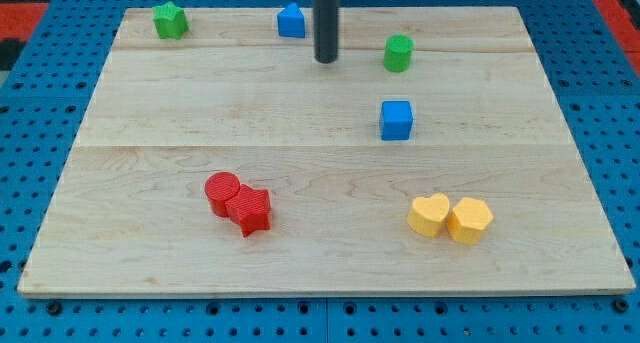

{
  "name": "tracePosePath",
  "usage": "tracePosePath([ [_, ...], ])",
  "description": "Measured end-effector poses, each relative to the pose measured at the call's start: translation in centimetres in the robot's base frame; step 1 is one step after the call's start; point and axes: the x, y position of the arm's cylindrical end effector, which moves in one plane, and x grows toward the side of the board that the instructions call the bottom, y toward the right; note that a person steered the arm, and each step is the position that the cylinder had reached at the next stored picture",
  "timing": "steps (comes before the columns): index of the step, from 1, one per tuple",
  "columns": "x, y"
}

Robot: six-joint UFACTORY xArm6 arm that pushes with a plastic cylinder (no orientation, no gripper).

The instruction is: Slide the green circle above the yellow heart

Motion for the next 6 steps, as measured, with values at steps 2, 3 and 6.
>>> tracePosePath([
  [2, -3.0, 8.6],
  [3, -3.4, 10.3],
  [6, 5.9, 11.7],
])
